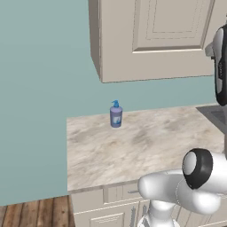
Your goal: Pick the sponge and dish brush from the cabinet and place them on the counter.
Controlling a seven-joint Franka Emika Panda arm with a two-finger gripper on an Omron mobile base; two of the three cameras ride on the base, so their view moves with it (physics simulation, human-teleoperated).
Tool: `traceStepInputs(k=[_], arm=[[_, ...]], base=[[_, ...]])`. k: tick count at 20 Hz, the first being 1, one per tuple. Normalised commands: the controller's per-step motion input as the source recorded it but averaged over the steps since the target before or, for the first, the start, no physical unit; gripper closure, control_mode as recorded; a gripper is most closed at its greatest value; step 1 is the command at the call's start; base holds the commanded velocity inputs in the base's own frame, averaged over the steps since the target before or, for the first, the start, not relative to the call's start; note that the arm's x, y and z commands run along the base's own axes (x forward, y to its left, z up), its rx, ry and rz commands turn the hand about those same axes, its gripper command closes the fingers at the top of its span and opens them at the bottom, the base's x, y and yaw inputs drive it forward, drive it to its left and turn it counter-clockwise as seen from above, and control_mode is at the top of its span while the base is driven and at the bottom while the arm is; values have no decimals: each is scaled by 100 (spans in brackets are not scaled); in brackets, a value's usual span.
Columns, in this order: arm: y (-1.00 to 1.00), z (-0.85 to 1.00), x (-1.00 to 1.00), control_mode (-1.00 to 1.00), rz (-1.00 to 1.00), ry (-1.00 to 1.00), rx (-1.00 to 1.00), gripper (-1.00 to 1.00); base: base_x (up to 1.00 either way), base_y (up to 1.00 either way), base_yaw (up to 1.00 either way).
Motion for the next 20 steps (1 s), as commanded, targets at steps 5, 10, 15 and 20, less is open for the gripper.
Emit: traceStepInputs(k=[5, 10, 15, 20], arm=[[-27, 0, 15, -100, 0, -1, 1, -100], [-17, 0, 17, -100, 0, -8, 2, -100], [-12, 0, 21, -100, 0, -13, 0, -100], [-5, 0, 17, -100, 0, -11, 0, -100]], base=[[0, 0, 0], [0, 0, 0], [0, 0, 0], [0, 0, 0]])
